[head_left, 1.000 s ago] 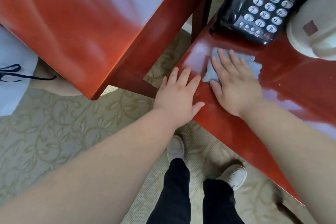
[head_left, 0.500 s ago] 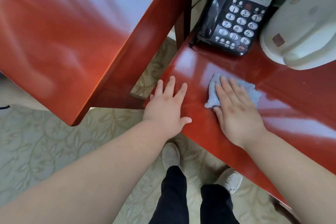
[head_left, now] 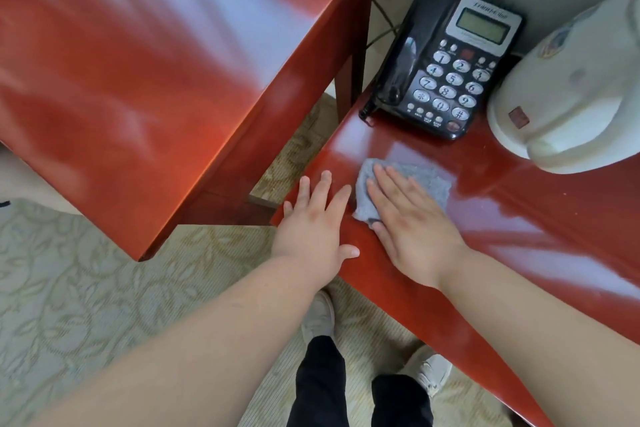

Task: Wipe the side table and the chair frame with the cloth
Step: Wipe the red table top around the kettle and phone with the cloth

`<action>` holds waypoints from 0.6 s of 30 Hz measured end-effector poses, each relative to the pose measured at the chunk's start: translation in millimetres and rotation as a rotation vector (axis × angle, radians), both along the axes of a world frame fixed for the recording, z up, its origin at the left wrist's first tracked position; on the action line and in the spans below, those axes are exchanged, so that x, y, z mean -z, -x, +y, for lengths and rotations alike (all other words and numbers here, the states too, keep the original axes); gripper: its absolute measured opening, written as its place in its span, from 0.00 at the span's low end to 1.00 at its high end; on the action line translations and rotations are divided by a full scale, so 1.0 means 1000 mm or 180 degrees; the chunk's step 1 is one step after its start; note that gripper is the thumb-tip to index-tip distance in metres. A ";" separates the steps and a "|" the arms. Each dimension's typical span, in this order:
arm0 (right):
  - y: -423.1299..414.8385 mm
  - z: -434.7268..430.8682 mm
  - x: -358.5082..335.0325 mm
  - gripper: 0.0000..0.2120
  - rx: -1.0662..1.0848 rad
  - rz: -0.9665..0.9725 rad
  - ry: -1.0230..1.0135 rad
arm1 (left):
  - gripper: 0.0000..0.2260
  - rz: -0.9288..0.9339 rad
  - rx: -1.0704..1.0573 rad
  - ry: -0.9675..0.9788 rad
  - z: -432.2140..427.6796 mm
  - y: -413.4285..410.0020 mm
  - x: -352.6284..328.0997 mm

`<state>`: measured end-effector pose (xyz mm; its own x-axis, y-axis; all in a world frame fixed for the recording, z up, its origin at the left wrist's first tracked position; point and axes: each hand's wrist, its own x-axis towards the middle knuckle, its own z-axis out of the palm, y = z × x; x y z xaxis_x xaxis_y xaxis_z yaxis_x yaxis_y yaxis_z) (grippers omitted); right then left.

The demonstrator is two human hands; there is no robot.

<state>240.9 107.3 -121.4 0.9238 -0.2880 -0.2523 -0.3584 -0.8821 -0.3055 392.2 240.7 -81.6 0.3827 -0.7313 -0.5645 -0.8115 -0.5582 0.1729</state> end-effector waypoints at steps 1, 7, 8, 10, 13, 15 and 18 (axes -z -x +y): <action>-0.009 -0.005 0.001 0.32 0.0002 -0.0011 -0.0010 | 0.46 0.0003 -0.0013 0.0020 0.001 0.000 0.000; -0.105 -0.044 0.004 0.31 0.0148 -0.0126 -0.0066 | 0.45 0.0006 -0.0040 0.0082 0.002 -0.001 -0.001; -0.112 -0.046 0.004 0.31 0.0218 -0.0124 -0.0065 | 0.45 0.0020 -0.0055 0.0075 0.002 -0.001 -0.001; -0.109 -0.044 0.004 0.31 0.0280 -0.0152 -0.0095 | 0.45 0.0041 -0.0086 0.0065 0.000 0.000 -0.003; -0.061 -0.031 0.005 0.30 0.0313 -0.0163 -0.0086 | 0.45 0.0043 -0.0100 0.0071 -0.001 0.000 -0.004; -0.012 -0.020 0.003 0.30 0.0401 -0.0208 -0.0018 | 0.45 0.0054 -0.0108 0.0076 0.000 -0.001 -0.003; 0.048 -0.015 0.000 0.31 0.0604 -0.0231 0.0060 | 0.44 0.0019 -0.0111 0.0129 0.003 -0.001 -0.001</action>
